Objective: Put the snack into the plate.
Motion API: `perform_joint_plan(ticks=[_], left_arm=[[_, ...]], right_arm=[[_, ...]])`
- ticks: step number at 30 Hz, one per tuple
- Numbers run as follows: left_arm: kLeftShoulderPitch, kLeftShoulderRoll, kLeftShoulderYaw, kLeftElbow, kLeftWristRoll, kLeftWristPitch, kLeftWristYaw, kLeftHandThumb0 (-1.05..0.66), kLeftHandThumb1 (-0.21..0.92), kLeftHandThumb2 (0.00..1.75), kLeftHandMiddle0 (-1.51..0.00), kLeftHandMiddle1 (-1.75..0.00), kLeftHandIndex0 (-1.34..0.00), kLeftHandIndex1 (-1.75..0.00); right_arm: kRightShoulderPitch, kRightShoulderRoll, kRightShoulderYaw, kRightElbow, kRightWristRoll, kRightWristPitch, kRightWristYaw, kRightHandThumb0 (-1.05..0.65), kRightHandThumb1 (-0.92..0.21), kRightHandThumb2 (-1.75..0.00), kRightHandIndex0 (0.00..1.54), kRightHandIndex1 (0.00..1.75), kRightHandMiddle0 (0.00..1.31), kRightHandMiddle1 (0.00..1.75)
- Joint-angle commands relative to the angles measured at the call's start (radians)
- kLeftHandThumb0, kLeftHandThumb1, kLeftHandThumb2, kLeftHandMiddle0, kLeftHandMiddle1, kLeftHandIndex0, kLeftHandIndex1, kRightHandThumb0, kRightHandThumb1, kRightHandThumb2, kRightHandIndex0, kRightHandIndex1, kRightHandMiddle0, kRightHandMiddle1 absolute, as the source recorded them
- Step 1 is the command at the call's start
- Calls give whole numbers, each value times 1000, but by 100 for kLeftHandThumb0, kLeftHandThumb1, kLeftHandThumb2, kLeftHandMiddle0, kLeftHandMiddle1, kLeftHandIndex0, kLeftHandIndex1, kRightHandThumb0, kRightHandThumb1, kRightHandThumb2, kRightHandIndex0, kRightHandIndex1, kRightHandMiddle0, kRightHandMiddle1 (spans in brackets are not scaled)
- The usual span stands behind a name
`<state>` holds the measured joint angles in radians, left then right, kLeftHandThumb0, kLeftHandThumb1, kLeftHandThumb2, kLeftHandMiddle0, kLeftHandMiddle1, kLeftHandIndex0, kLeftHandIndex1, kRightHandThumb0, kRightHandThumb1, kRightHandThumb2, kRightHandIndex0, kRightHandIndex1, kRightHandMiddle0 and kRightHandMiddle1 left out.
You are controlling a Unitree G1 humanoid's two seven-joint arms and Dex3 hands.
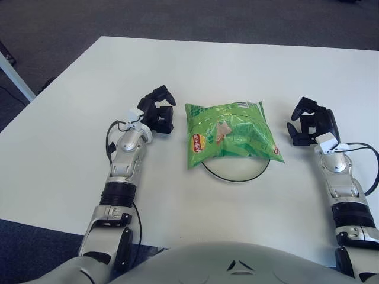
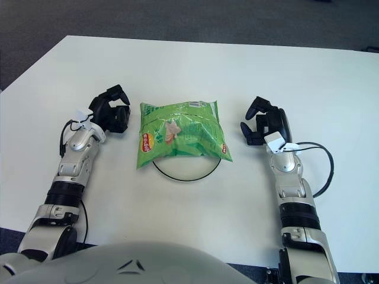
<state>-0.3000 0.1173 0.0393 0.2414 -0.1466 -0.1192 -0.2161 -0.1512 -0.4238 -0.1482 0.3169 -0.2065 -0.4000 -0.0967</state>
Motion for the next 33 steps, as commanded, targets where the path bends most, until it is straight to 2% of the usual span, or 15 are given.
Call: perform_joint_plan(ticks=[1, 15, 26, 33], left_arm=[[18, -14, -1, 31, 18, -8, 20, -51, 22, 143, -130, -175, -69, -175], [0, -25, 11, 72, 7, -44, 11, -51, 22, 143, -132, -175, -69, -175], [-15, -21, 17, 119, 14, -101, 11, -51, 22, 143, -131, -175, -69, -175], [-16, -18, 16, 123, 21, -104, 16, -51, 23, 143, -131, -175, -68, -175]], right_arm=[[34, 36, 11, 66, 24, -23, 8, -51, -26, -139, 125, 175, 66, 175], [15, 50, -4, 89, 64, -25, 11, -50, -28, -137, 129, 175, 65, 175], [0, 81, -34, 84, 162, 8, 53, -51, -26, -139, 132, 175, 66, 175], [-7, 101, -53, 79, 213, 23, 66, -51, -25, -141, 133, 175, 67, 175]])
